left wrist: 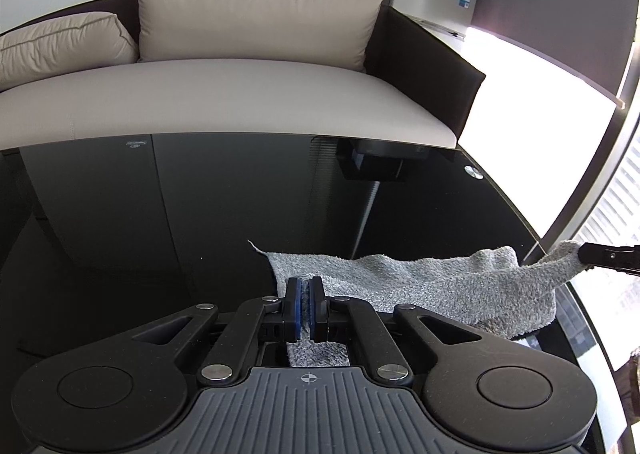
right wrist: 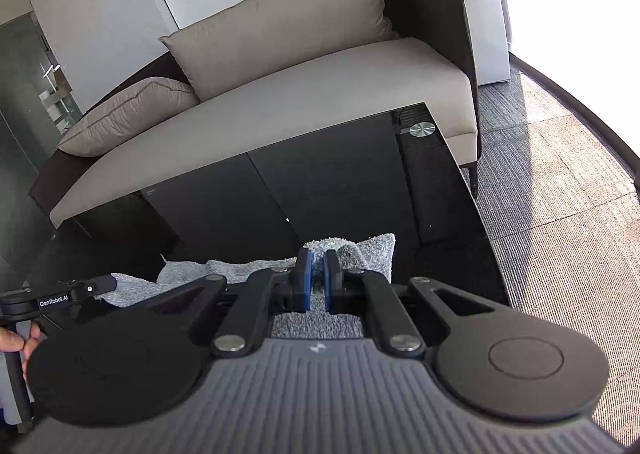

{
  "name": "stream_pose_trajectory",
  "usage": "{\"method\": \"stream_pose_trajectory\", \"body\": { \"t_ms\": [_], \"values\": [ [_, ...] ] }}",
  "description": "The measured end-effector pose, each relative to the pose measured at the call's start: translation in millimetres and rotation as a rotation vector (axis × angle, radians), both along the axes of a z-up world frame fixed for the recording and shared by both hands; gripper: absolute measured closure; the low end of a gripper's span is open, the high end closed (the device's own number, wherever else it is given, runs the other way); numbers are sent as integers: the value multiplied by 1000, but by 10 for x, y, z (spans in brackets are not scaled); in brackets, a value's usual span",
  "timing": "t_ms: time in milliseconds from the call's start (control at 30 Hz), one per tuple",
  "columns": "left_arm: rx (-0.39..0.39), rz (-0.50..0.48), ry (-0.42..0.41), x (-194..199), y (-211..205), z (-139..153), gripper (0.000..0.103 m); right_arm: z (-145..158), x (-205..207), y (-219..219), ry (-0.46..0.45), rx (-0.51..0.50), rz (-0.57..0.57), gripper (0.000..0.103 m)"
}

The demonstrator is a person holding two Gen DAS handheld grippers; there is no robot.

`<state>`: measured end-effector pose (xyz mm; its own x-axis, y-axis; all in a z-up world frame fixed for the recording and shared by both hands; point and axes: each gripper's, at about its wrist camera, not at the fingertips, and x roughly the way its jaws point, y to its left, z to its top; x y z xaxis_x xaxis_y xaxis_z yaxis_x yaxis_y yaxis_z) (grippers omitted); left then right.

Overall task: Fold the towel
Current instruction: 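Lift the towel edge with both grippers, fold it over the other half, open, then move both open grippers to the folded edge of the towel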

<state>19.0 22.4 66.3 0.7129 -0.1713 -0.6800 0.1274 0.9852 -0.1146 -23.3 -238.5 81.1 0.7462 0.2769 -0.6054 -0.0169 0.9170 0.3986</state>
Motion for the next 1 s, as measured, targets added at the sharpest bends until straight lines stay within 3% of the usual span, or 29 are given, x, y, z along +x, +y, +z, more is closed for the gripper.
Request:
{"method": "stream_pose_trajectory", "body": {
  "t_ms": [233,467,567,667,733,833,1000],
  "values": [
    [11,8,21,-16,-54,-34,99,9,-146,-72,20,58,-8,97],
    [39,22,88,303,-79,-244,97,-211,218,-145,107,86,-43,97],
    [44,29,105,459,-86,-309,94,-271,387,-126,127,70,-53,97],
    [43,49,102,634,-79,-333,88,-376,577,-159,157,116,-90,96],
    [37,70,85,717,-60,-327,76,-422,659,-176,148,164,-104,91],
    [53,91,40,783,-43,-292,76,-396,702,-151,69,151,-132,85],
    [78,46,37,590,-5,-279,76,-373,649,-70,35,55,-73,77]
  ]
}}
